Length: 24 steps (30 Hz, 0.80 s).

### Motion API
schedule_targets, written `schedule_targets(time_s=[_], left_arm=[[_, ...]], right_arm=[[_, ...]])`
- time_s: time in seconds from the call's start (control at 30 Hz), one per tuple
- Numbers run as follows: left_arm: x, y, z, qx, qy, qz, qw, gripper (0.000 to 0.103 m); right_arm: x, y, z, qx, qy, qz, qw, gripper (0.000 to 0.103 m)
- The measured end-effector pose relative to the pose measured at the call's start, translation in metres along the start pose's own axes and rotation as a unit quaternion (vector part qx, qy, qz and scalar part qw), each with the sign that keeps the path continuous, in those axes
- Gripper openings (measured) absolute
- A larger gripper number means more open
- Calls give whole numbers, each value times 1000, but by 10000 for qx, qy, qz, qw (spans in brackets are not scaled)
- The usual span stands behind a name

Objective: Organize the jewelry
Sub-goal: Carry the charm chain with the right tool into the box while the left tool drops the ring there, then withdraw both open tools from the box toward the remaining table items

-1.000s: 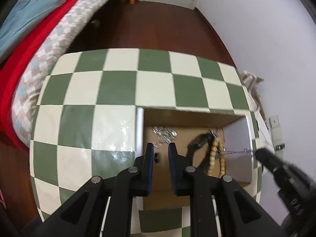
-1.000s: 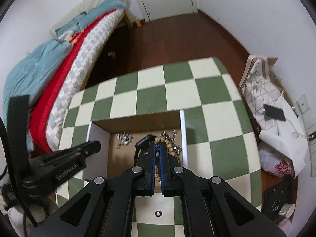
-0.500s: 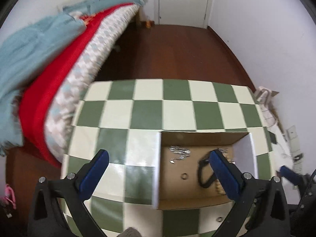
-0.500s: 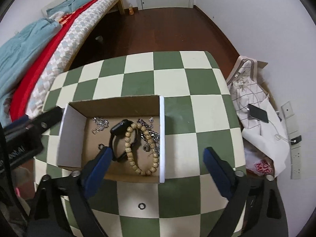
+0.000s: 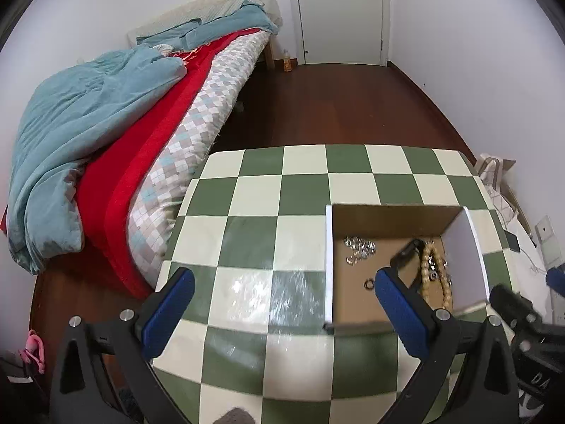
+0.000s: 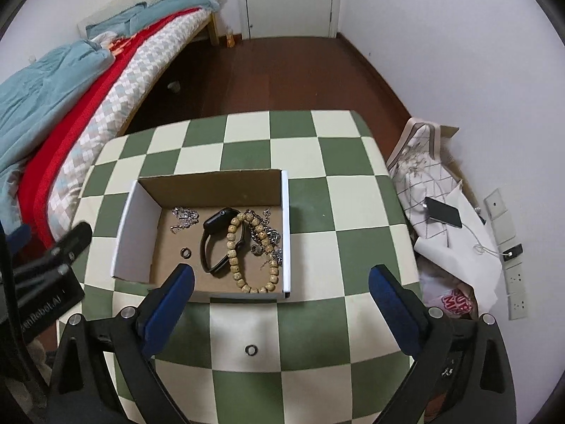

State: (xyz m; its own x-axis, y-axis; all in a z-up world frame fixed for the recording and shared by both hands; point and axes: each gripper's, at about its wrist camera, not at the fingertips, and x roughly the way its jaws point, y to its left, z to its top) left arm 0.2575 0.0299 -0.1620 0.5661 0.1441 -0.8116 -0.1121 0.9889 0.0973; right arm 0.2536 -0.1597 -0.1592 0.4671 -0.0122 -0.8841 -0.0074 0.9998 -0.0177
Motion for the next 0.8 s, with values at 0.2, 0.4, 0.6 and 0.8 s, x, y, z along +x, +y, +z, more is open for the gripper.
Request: schedule_targets(time_s=[0.2,0.4,0.6,0.8], left_arm=[[-35,4,-14,84,-287,88,9995,103],[-76,14,-25,11,-581,36,9983,103],[-101,19,-38,-3,-710,105,9974,103],[-81,12,-77,245,-372,454,9980,103]], right_arm=[[-41,4,-15,-33,-381,-44,9993,100],[-82,7,-30,13,-708,-14,9975,100],[-112,9,-49,90,-846,145,9963,100],[-91,-1,-92,228,-271,230,9991,100]])
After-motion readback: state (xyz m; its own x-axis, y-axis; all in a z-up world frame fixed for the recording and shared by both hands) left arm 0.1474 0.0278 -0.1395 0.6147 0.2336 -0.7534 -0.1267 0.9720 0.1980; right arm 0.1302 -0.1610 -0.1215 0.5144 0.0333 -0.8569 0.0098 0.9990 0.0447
